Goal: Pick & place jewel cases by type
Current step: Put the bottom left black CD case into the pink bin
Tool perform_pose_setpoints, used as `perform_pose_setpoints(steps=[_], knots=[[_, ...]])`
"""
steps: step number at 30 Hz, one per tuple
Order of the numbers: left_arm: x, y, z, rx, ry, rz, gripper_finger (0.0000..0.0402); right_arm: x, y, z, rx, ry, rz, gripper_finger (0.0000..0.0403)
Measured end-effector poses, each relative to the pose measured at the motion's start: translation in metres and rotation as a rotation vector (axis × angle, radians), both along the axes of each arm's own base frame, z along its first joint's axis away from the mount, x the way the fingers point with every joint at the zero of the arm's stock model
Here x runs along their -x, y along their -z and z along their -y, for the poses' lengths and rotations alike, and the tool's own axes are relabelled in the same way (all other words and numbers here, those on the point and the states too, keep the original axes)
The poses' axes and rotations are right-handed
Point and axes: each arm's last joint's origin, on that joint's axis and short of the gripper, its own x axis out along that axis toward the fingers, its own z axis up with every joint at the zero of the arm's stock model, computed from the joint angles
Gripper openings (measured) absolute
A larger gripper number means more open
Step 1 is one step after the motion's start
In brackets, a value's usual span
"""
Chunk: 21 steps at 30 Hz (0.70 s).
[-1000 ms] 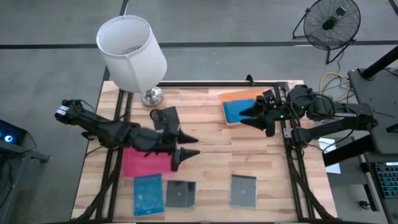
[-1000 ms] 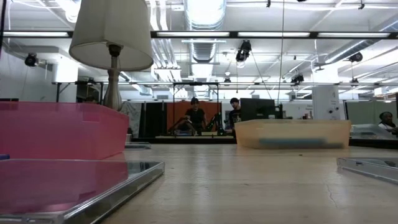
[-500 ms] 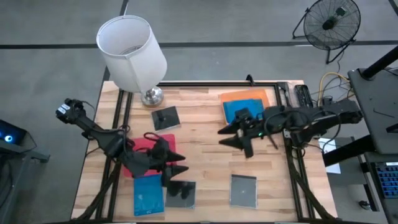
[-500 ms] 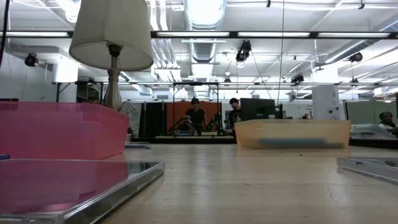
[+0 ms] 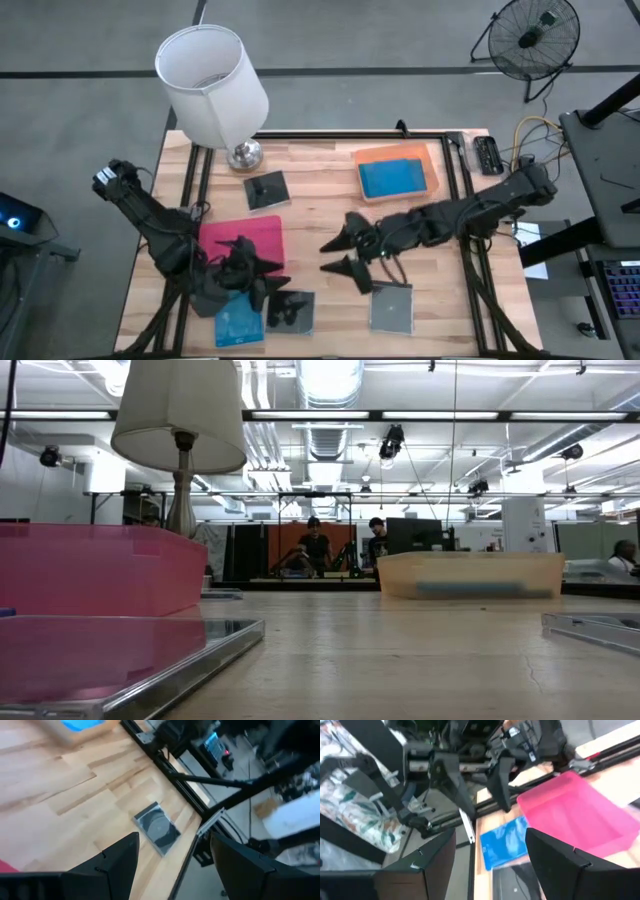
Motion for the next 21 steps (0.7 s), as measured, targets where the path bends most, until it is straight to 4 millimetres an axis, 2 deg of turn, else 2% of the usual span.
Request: perform_pose_setpoints(steps=[9, 15, 21], knots=[[-0.013, 0.029, 0.021, 0.195, -0.088, -0.055, 0.0229, -0.013, 0.023, -0.035, -0.045, -0.053, -0.067, 0.0237], [-0.021, 0.048, 0.032, 0.305, -0.078, -0.143, 0.0229, -0.009, 0.041, -0.056, -0.122, -0.004, -0.14, 0.0234], [-0.025, 0.058, 0.038, 0.346, -0.041, -0.209, 0.0229, -0.004, 0.057, -0.079, -0.156, 0.046, -0.178, 0.0234]])
